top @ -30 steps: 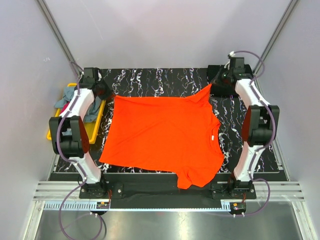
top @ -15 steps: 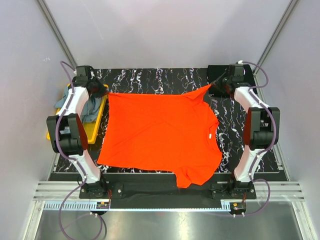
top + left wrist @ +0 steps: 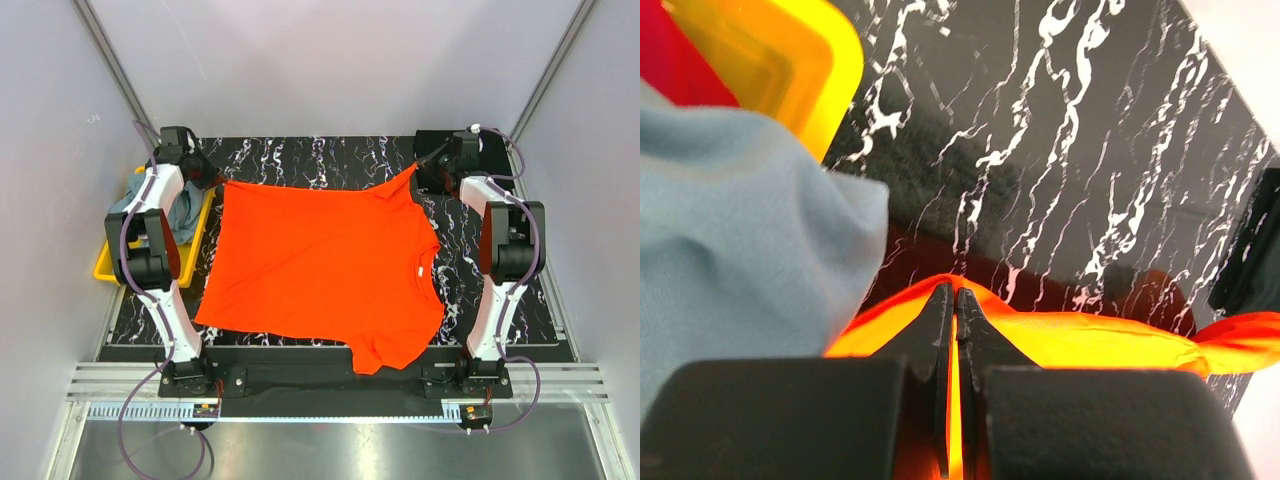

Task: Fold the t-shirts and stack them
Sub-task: Flatten the tshirt out

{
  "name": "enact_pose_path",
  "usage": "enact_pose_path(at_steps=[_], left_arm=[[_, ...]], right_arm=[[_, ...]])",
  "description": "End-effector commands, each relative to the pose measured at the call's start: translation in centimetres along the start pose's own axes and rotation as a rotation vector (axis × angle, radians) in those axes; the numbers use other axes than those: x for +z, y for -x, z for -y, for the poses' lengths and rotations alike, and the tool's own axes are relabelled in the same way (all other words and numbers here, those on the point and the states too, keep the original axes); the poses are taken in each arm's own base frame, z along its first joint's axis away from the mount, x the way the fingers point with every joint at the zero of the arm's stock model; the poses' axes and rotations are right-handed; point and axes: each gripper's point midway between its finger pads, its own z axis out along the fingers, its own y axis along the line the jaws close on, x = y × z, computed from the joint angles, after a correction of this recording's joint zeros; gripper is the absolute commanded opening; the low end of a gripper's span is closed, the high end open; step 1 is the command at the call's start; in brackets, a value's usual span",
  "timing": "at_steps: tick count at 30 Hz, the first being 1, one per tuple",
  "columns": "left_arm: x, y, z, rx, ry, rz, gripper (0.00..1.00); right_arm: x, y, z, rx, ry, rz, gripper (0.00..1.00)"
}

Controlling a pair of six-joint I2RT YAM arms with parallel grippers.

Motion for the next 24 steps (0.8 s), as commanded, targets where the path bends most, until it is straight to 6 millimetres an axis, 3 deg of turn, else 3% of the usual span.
enact_pose_path(at_steps=[1, 4, 15, 21, 22, 24], left_arm=[[-0.7, 2.9, 2.2, 0.042, -0.068, 0.074, 0.00], [-0.8, 2.5, 1.9, 0.037, -0.058, 0.068, 0.00], [-0.3, 3.0, 1.0, 0.048, -0.009, 0.080, 0.00], [0.0, 3.3, 0.8, 0.052, 0.003, 0.083, 0.00], [-0.1, 3.3, 0.8, 0.055, 0.003, 0.083, 0.00], [-0.4, 3.4, 0.9, 0.059, 0.003, 0.085, 0.00]], right_arm=[[0.5, 2.9, -4.4, -0.038, 0.147, 0.082, 0.00], [0.9, 2.3, -5.8, -0.058, 0.248, 0.055, 0.00], [3.2, 3.0, -7.1, -0.073, 0.329, 0.068, 0.00], [4.3, 2.5, -7.2, -0.110, 0.345, 0.035, 0.00], [4.5, 1.9, -6.3, -0.102, 0.296, -0.003, 0.00], [4.2, 2.2, -6.4, -0.102, 0.265, -0.013, 0.00]])
